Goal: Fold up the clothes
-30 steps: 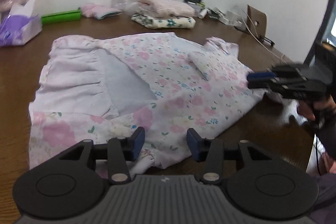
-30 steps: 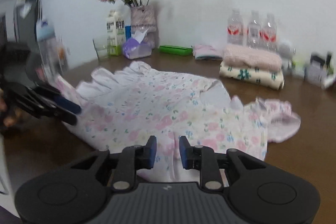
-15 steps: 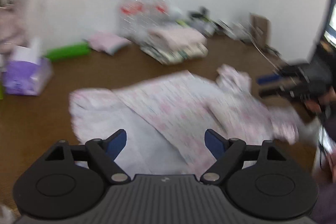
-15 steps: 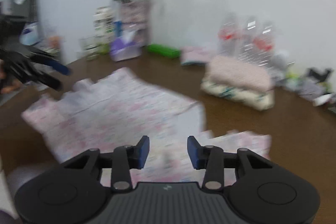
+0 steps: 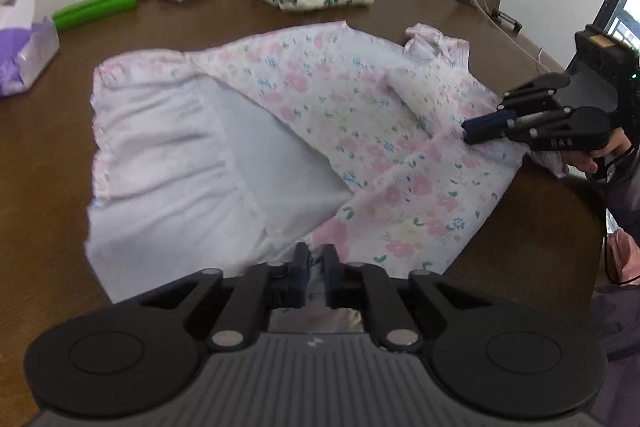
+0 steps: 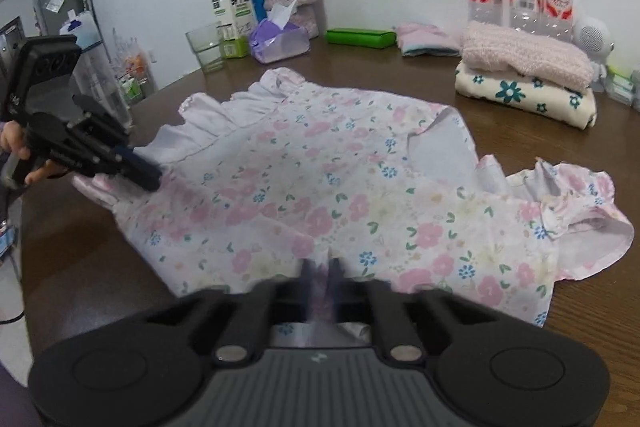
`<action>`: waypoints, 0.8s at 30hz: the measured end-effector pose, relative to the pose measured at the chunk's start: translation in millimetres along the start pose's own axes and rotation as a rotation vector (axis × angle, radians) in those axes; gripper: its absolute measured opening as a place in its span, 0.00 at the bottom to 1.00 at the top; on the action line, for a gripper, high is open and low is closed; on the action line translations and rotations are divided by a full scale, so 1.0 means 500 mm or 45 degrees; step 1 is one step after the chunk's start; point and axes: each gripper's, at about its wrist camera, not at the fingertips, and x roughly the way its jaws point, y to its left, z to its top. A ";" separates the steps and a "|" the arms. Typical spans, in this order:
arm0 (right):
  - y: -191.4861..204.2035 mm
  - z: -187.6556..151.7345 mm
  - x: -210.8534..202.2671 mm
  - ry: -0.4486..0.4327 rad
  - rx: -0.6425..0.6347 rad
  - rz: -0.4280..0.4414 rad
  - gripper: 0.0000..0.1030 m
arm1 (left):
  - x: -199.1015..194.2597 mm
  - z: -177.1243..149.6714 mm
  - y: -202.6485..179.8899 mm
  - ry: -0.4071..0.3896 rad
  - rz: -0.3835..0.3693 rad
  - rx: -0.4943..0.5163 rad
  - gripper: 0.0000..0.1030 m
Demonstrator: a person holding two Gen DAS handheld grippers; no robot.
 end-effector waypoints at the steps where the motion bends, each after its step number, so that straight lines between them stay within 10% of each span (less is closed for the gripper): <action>1: 0.004 -0.001 -0.008 -0.018 -0.006 -0.001 0.02 | -0.004 -0.001 -0.006 -0.002 0.019 0.000 0.05; 10: -0.020 0.011 -0.057 -0.182 0.134 -0.047 0.01 | -0.061 0.109 -0.092 -0.186 0.302 0.330 0.04; 14: -0.024 0.004 -0.042 -0.150 0.180 -0.075 0.16 | 0.036 0.143 -0.091 -0.050 0.371 0.474 0.08; 17: 0.016 -0.005 -0.047 -0.157 0.081 -0.124 0.16 | 0.105 0.123 -0.066 0.068 0.381 0.454 0.09; 21: 0.110 -0.016 -0.029 -0.125 -0.150 -0.116 0.18 | 0.070 0.088 -0.051 -0.057 0.398 0.355 0.43; 24: 0.137 -0.031 0.001 -0.073 -0.229 -0.174 0.18 | -0.014 0.056 -0.041 -0.242 0.378 0.146 0.50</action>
